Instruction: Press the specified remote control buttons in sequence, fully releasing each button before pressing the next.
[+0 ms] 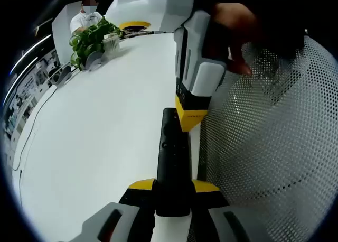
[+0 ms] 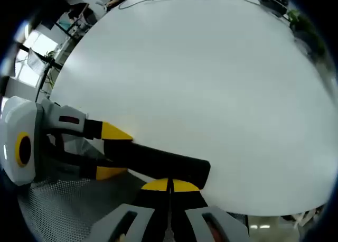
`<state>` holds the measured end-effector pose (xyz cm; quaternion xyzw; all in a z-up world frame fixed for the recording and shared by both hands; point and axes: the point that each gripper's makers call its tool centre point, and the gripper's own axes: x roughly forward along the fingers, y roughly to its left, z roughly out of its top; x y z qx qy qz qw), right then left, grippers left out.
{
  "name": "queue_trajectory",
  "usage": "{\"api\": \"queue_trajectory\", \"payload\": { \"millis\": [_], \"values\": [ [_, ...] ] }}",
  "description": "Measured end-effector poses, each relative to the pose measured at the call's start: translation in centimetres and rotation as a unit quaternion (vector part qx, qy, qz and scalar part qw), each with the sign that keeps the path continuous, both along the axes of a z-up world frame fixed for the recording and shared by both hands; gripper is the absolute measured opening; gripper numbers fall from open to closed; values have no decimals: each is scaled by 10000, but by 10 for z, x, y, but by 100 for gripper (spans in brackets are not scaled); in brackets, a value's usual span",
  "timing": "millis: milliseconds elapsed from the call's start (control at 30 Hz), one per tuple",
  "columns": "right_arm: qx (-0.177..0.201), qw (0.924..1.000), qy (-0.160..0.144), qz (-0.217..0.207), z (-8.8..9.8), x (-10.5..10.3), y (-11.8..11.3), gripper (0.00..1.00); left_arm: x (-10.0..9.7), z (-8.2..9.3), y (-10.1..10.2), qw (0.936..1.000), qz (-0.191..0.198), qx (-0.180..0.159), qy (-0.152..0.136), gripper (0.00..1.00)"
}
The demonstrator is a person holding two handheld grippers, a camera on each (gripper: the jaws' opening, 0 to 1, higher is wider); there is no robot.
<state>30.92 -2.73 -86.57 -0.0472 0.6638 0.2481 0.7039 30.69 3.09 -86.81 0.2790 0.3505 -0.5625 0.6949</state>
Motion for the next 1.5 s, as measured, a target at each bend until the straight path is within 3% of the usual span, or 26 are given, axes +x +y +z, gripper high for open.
{"api": "queue_trajectory", "payload": {
  "millis": [200, 333, 400, 433, 467, 567, 633, 700, 967, 1500],
  "values": [
    [273, 9996, -33, -115, 1, 0, -3, 0, 1, 1, -2, 9999, -8, 150, 8, 25],
    [400, 9982, 86, -445, 2, 0, -2, 0, 1, 1, -1, 9999, 104, 83, -5, 26],
    [315, 9986, 133, -407, 2, -3, -4, 0, 2, 1, -1, 9999, 80, 90, -12, 26],
    [83, 9996, 133, -240, 2, -5, -10, 0, 2, 1, -2, 9999, 65, 104, -4, 26],
    [-4, 9999, 3, -165, 3, -2, -13, 0, 2, 1, -2, 9999, 46, 128, 3, 26],
    [285, 9989, -218, -288, 12, 13, -6, 0, 2, 1, -4, 9997, -56, 245, 13, 26],
    [561, 9967, -179, -555, 17, 18, 0, 0, 2, 1, -3, 9997, -63, 223, 15, 26],
    [651, 9960, -259, -557, 19, 23, 2, 0, 3, 1, -3, 9998, -46, 166, 27, 26],
    [594, 9974, -35, -409, 11, 14, 5, 0, 1, 1, -4, 9992, -123, 375, 15, 25],
    [400, 9990, -158, -111, 5, 14, 8, 0, 1, 0, -3, 9996, -83, 262, 30, 25]
  ]
}}
